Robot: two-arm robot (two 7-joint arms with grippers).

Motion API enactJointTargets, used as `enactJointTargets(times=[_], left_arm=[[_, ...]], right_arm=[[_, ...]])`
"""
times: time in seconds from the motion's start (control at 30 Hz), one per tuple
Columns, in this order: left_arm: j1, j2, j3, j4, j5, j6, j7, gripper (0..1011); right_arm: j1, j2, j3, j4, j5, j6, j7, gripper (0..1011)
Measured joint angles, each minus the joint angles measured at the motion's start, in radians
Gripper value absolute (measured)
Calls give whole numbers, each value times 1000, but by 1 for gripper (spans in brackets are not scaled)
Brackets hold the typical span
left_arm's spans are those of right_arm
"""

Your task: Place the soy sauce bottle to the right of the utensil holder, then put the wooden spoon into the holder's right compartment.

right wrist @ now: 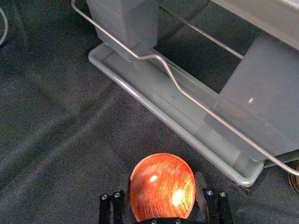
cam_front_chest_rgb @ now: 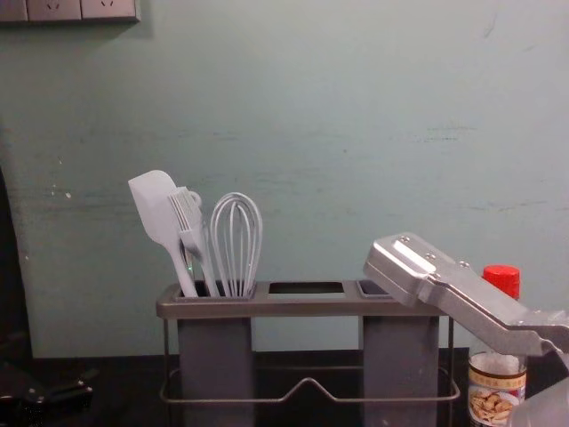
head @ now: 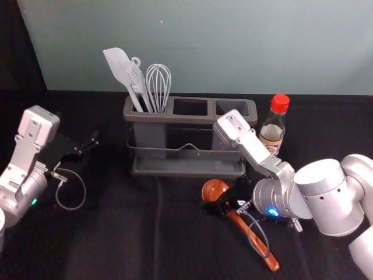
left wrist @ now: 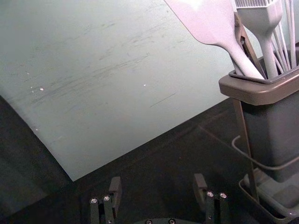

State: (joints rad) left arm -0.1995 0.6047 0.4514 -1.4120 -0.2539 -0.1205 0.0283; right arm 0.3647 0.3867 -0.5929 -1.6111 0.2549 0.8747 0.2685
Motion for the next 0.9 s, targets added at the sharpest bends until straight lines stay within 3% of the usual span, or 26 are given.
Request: enactJointTargets(times=[0.13,0.3,0.33,0.53,0.57,0.67,0.9], left_arm=[[0,0,0,0,0,0,0,1005],[0,0,0,0,0,0,0,1005],[0,0,0,0,0,0,0,1005],[0,0,0,0,0,0,0,1005],[0,0,0,0,0,0,0,1005],[0,0,0,0,0,0,0,1005],[0,0,0,0,0,0,0,1005]], right_arm=[[-9,5,5,-18,-3,-27,2,839],[-60,26,46,-99,-7,-159,16,840],[-60,26,46,-99,-7,-159,16,840],[-149,39,134,-215,4,-367,19,840],[-149,39,134,-215,4,-367,19,839],[-201,34,186,-266,7,-497,8,840],[-240,6,249,-308,-7,-675,-12,839]])
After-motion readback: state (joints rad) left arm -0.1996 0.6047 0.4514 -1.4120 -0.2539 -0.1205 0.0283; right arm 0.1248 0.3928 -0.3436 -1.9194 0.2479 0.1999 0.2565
